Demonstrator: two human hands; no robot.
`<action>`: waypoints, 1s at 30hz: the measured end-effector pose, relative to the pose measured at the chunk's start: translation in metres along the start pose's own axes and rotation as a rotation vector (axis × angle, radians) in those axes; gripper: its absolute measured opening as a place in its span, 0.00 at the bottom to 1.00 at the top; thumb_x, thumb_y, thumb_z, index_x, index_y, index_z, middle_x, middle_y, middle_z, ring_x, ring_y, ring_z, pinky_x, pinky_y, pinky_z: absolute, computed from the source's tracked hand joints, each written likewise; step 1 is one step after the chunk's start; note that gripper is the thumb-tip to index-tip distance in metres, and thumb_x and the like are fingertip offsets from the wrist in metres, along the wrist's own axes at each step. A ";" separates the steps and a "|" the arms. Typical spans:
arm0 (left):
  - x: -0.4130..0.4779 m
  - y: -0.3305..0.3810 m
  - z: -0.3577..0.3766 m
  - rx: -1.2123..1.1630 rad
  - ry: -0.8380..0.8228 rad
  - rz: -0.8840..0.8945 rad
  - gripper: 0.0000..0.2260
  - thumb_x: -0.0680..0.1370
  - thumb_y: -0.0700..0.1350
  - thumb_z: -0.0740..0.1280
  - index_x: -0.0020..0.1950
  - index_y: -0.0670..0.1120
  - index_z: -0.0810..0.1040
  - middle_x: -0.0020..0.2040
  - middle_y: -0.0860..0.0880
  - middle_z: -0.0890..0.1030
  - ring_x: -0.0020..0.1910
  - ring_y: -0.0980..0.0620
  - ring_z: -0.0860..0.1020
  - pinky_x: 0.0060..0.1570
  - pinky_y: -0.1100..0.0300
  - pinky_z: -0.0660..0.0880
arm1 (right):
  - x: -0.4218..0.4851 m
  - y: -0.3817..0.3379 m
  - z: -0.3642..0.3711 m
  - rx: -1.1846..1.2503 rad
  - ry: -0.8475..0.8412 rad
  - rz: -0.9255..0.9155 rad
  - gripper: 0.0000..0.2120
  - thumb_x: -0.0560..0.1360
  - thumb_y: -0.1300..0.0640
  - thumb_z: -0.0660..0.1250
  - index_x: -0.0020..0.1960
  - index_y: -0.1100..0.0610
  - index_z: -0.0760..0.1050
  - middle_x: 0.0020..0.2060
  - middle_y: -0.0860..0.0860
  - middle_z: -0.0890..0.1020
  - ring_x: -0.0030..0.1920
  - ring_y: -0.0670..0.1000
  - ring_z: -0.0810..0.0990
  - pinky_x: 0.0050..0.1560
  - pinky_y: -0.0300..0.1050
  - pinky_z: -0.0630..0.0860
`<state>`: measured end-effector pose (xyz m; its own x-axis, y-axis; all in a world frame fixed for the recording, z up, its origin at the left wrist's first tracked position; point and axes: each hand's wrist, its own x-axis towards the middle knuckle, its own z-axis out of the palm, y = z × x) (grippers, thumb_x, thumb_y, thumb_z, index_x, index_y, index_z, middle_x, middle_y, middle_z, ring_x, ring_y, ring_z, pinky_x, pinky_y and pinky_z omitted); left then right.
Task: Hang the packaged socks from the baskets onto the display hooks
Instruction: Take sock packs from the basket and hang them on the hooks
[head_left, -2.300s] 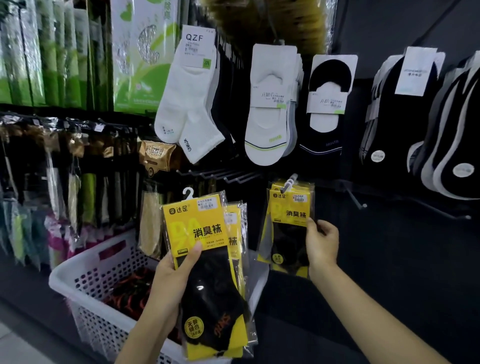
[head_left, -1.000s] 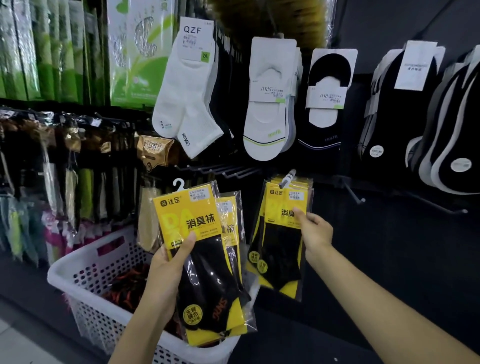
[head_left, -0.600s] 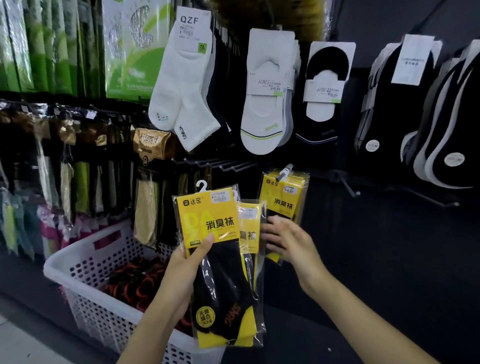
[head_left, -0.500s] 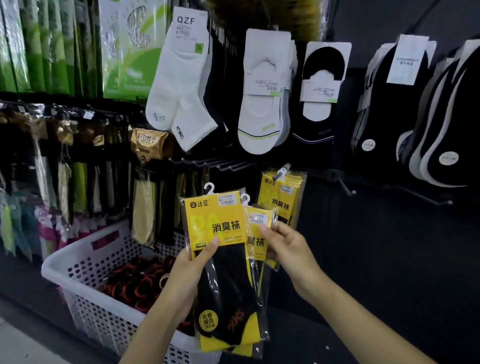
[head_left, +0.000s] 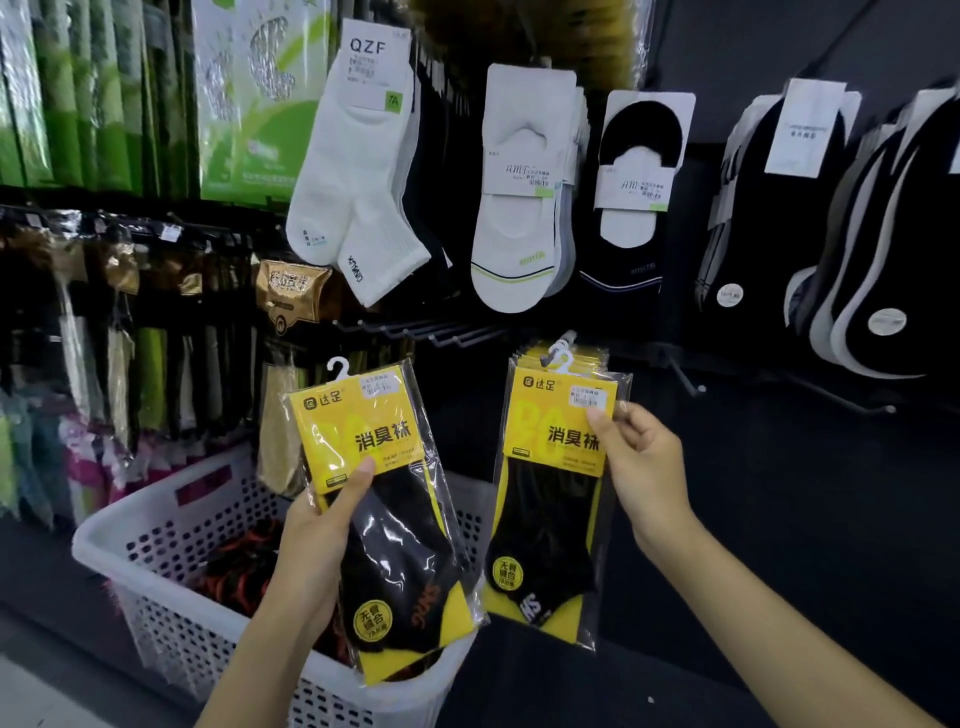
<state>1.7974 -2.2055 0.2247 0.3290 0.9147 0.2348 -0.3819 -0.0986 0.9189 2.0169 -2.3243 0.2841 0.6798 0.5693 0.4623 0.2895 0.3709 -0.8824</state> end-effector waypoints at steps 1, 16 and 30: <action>0.001 0.000 0.000 0.000 0.006 -0.001 0.13 0.69 0.57 0.68 0.53 0.58 0.79 0.49 0.64 0.83 0.44 0.73 0.79 0.47 0.66 0.67 | 0.003 0.001 0.003 -0.024 -0.004 -0.005 0.04 0.77 0.57 0.66 0.48 0.52 0.79 0.41 0.45 0.86 0.43 0.41 0.84 0.37 0.31 0.78; 0.005 -0.015 0.015 0.077 -0.079 -0.038 0.09 0.72 0.54 0.69 0.52 0.57 0.79 0.47 0.65 0.83 0.44 0.72 0.79 0.45 0.69 0.66 | 0.054 0.050 0.010 -0.248 0.433 0.234 0.13 0.72 0.50 0.72 0.50 0.54 0.71 0.40 0.47 0.78 0.44 0.49 0.79 0.34 0.35 0.67; -0.009 -0.030 0.071 0.118 -0.274 -0.031 0.18 0.67 0.53 0.72 0.55 0.50 0.81 0.50 0.54 0.85 0.52 0.57 0.82 0.48 0.66 0.77 | -0.038 0.022 0.009 0.017 -0.271 0.209 0.07 0.78 0.54 0.64 0.51 0.55 0.80 0.46 0.49 0.86 0.48 0.46 0.84 0.46 0.35 0.79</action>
<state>1.8674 -2.2383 0.2175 0.5661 0.7794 0.2684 -0.2706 -0.1318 0.9536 1.9912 -2.3307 0.2477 0.5192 0.8073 0.2805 0.1505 0.2367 -0.9599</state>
